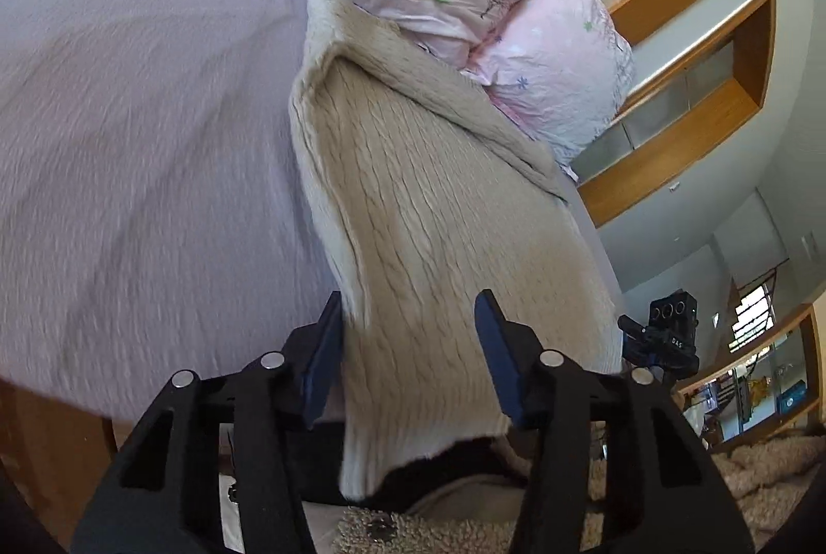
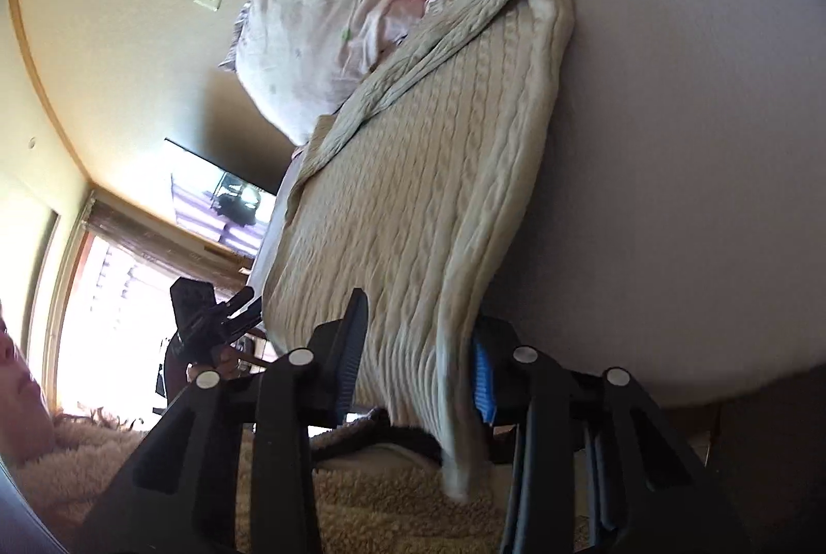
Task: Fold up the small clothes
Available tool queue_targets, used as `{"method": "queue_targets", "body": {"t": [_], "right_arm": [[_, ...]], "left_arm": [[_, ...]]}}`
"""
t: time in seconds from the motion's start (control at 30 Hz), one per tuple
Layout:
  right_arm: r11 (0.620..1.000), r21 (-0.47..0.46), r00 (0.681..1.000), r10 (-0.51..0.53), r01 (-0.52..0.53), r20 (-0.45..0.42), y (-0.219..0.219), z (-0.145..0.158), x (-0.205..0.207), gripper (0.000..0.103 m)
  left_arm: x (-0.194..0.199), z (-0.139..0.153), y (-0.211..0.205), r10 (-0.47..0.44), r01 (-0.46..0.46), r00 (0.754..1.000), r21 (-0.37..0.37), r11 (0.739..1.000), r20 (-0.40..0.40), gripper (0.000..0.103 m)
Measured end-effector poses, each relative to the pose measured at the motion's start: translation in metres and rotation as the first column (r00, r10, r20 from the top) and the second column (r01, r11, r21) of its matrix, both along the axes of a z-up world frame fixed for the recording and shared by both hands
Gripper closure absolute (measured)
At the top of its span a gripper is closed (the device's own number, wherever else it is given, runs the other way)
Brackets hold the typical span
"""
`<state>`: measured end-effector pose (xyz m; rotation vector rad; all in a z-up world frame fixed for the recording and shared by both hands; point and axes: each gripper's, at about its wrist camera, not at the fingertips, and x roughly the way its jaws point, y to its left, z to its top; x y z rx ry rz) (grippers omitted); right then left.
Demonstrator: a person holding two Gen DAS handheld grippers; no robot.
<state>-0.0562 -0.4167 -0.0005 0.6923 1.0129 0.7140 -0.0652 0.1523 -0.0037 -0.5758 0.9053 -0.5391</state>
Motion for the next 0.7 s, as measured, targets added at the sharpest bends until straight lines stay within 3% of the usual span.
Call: {"method": "queue_targets", "body": {"t": [0.07,0.2,0.27,0.3,0.4,0.5,0.6,0.7], "right_arm": [[1.0,-0.011,1.0,0.023,-0.023,0.014,0.004,0.001,-0.015,0.066],[0.998,-0.031,0.998,0.06,-0.059,0.027,0.012,0.003,-0.026,0.074],[0.996,-0.053,0.996,0.073,-0.071,0.041,0.018,0.004,-0.027,0.095],[0.996,-0.062,0.995,0.075,-0.071,0.061,0.02,0.007,-0.027,0.095],[0.997,-0.046,0.981,0.065,-0.058,0.181,0.021,0.033,-0.017,0.095],[0.999,-0.034,0.939,0.031,-0.021,0.341,0.017,0.078,0.006,0.095],[0.999,-0.013,0.888,-0.039,0.05,0.458,0.014,0.118,0.06,0.095],[0.986,0.003,0.868,-0.148,0.167,0.474,0.014,0.134,0.139,0.096]], "left_arm": [[-0.016,-0.004,-0.006,-0.018,0.018,1.0,-0.047,0.999,-0.004,0.051],[-0.028,-0.007,-0.016,-0.031,0.031,1.0,-0.045,0.999,-0.004,0.061],[-0.027,-0.008,-0.02,-0.029,0.029,0.999,-0.018,0.999,-0.014,0.082],[-0.024,-0.006,-0.021,-0.022,0.022,1.0,-0.003,1.0,-0.018,0.097],[-0.013,0.012,-0.021,-0.023,0.023,0.999,-0.002,1.0,0.027,0.097],[0.015,0.047,-0.018,-0.018,0.019,0.993,-0.011,1.0,0.118,0.097],[0.062,0.084,-0.013,0.047,-0.047,0.974,-0.005,0.999,0.222,0.097],[0.132,0.101,-0.01,0.162,-0.162,0.96,-0.019,0.987,0.228,0.097]]}}
